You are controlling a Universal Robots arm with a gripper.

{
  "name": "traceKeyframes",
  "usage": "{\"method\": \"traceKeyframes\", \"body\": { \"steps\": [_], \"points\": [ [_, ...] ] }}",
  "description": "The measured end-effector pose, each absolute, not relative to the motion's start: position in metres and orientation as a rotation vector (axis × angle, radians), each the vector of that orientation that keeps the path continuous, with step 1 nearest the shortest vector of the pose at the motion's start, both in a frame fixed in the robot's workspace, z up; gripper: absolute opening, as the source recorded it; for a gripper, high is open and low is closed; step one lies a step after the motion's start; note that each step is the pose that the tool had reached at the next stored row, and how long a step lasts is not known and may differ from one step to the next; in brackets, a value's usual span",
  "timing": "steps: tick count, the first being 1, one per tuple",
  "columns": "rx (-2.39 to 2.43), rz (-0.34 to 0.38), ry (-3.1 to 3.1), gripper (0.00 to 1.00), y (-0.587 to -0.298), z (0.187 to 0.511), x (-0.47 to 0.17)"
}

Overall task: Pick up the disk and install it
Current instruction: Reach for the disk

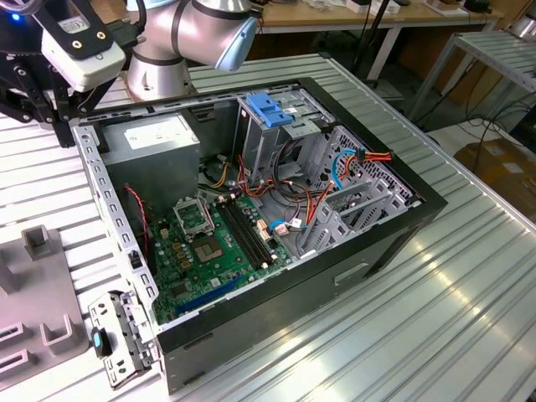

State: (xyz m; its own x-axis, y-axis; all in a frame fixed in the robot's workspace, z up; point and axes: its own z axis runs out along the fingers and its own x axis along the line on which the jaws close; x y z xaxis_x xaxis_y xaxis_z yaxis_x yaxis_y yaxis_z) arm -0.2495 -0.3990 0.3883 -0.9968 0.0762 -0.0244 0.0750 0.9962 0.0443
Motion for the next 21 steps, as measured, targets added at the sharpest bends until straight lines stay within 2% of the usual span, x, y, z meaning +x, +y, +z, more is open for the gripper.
{"method": "traceKeyframes", "body": {
  "steps": [21],
  "points": [
    [0.118,0.068,3.113,0.11,-0.399,0.388,-0.268]
  ]
}}
